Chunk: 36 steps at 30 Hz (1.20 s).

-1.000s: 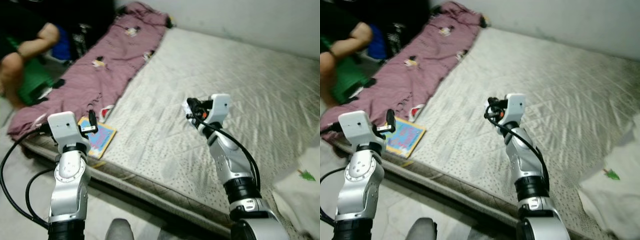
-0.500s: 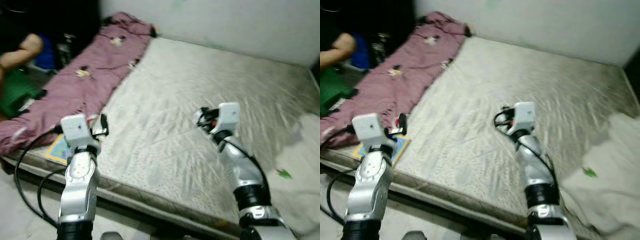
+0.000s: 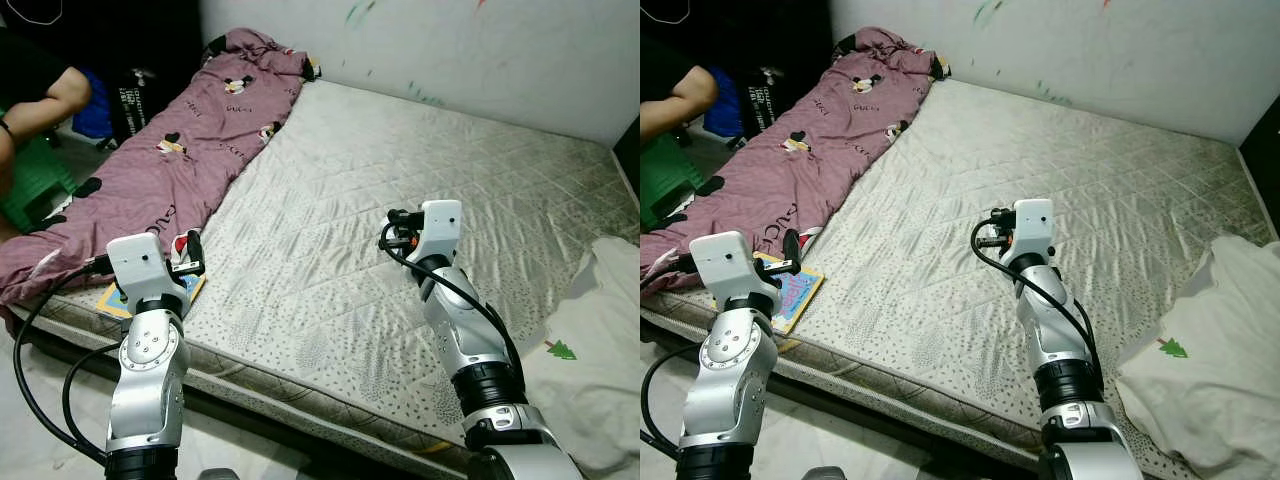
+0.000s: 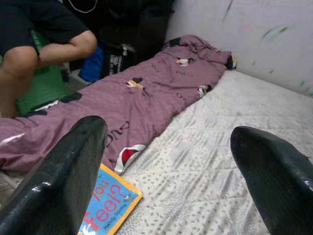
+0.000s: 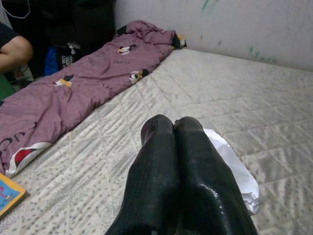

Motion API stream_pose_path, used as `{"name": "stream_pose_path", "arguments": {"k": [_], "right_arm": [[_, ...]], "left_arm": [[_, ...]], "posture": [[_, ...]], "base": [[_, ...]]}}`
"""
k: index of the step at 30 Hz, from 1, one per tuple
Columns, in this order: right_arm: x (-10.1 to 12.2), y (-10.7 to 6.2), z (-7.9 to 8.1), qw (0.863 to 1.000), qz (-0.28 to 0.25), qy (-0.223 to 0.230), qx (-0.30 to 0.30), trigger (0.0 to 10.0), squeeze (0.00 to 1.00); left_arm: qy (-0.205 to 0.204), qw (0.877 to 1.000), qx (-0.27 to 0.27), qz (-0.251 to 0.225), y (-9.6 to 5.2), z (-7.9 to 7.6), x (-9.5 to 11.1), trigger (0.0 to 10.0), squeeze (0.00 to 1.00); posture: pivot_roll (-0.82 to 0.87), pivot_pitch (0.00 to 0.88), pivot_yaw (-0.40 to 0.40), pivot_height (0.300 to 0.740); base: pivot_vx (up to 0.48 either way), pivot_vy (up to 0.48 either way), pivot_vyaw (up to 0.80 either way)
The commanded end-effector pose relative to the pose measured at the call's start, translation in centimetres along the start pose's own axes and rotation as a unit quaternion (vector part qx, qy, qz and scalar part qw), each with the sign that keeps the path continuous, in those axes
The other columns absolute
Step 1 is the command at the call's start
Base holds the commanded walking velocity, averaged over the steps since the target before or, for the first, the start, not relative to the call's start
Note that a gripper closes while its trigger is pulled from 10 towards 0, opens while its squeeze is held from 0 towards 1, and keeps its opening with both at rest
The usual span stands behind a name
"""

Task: Clean up the room

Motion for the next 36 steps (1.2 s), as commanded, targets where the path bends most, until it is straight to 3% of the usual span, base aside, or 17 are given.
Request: {"name": "stream_pose_path", "arguments": {"k": [1,14,19,26,36], "right_arm": [[0.1,0.1,-0.5,1.000,0.003,0.001,-0.007,10.0,0.00],[0.3,0.4,0.0,1.000,0.000,-0.003,0.008,10.0,0.00],[0.3,0.5,0.2,1.000,0.002,-0.005,0.017,10.0,0.00],[0.4,0.5,0.8,0.999,-0.001,-0.014,0.039,10.0,0.00],[0.4,0.6,0.8,0.999,-0.002,-0.020,0.045,10.0,0.00]], "left_arm": [[-0.007,1.000,-0.008,0.004,0.0,-0.5,-0.1,10.0,0.00],[-0.014,1.000,-0.016,0.005,0.1,-1.0,-0.2,10.0,0.00],[-0.015,1.000,-0.017,0.005,0.1,-1.1,-0.2,10.0,0.00],[-0.015,1.000,-0.020,0.005,0.2,-1.2,-0.3,10.0,0.00],[-0.018,1.000,-0.020,0.002,0.2,-1.4,-0.3,10.0,0.00]], "posture": [[0.08,0.000,-0.070,0.740],[0.07,0.000,-0.076,0.740],[0.07,0.000,-0.080,0.740],[0.07,0.000,-0.082,0.740],[0.07,0.000,-0.089,0.740]], "base": [[0.000,0.000,-0.80],[0.000,0.000,-0.65],[0.000,0.276,0.00],[0.000,0.348,-0.64],[0.000,0.456,0.00]]}}
Point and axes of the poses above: a point about 5 cm out from each wrist's last joint towards the gripper, its own y axis pointing out of the wrist towards the gripper, its own x axis along the axis of the wrist's last joint, z = x × y, the point moved 2 cm from there along y, pointing out of the wrist towards the gripper, and after that the axes turned 6 degrees about -y, right-handed, at the moved point
